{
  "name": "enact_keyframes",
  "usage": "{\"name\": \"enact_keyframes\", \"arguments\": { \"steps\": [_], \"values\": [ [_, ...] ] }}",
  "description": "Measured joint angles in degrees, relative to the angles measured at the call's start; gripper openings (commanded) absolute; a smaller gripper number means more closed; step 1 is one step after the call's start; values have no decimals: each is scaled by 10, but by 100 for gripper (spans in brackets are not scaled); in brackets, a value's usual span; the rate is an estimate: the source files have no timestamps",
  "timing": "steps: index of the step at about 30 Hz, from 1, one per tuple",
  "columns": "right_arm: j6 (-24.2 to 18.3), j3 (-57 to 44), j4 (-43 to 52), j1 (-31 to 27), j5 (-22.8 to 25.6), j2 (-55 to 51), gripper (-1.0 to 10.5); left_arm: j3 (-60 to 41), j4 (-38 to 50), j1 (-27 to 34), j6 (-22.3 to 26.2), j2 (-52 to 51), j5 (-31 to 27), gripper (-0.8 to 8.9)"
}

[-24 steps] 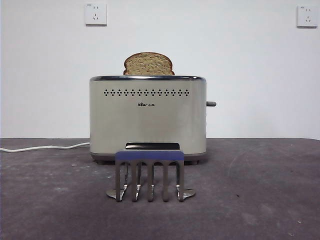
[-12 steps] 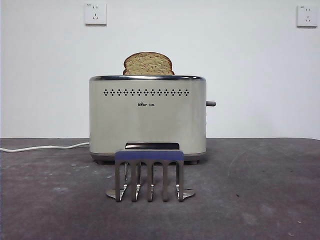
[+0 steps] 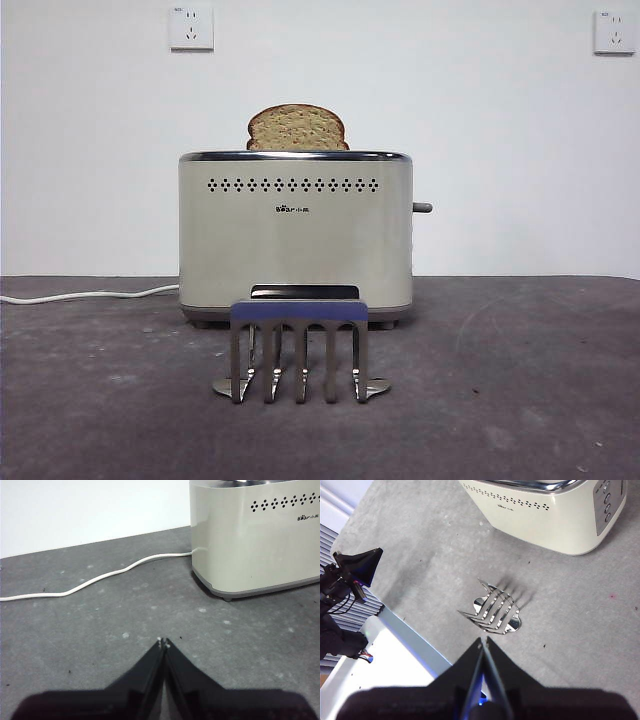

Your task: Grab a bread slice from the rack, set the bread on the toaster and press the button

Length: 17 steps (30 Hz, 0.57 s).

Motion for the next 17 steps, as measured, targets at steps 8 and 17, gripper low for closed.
{"name": "enact_keyframes", "arguments": {
  "steps": [8, 17],
  "values": [
    [-7, 0, 13, -4, 26, -7, 1, 0, 0, 0, 0, 0, 0, -3],
    [31, -30, 170, -30, 154, -170, 1, 0, 0, 0, 0, 0, 0, -3]
  ]
}}
